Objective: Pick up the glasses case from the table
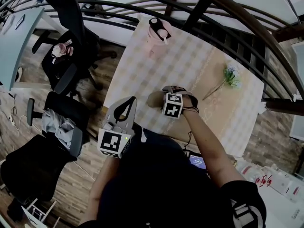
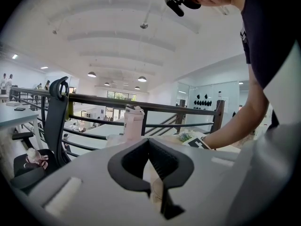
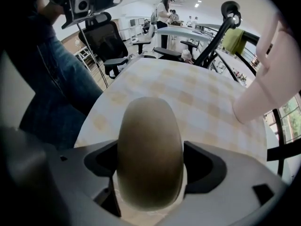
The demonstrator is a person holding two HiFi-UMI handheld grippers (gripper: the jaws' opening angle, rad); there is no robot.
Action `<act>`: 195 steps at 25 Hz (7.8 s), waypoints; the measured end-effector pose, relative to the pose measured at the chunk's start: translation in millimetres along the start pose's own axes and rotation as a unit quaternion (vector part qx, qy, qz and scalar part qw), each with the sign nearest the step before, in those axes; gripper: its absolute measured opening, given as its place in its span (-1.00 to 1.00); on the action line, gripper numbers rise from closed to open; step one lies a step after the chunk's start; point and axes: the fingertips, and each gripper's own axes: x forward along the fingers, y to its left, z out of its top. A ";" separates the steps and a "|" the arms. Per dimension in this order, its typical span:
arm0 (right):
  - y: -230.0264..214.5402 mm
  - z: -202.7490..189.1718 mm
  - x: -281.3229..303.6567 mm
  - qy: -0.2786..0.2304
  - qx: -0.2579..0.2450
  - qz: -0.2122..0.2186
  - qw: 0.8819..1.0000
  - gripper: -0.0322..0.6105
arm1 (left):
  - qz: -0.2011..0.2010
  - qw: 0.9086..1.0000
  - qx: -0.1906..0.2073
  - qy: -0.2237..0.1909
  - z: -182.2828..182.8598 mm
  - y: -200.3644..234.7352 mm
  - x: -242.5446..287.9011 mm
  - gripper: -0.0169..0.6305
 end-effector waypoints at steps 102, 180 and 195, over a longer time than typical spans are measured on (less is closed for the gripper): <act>-53.0 17.4 -411.5 -0.387 0.285 -0.586 0.653 0.27 | -0.070 0.984 0.001 -0.165 163.1 0.5 33.2 -0.92; -38.1 25.3 -426.6 -0.481 0.337 -0.594 0.550 0.27 | -0.033 0.980 0.073 -0.181 181.1 -11.6 18.8 -0.92; -42.7 25.3 -422.0 -0.471 0.335 -0.591 0.563 0.27 | -0.035 0.980 0.075 -0.179 179.4 -10.8 22.4 -0.92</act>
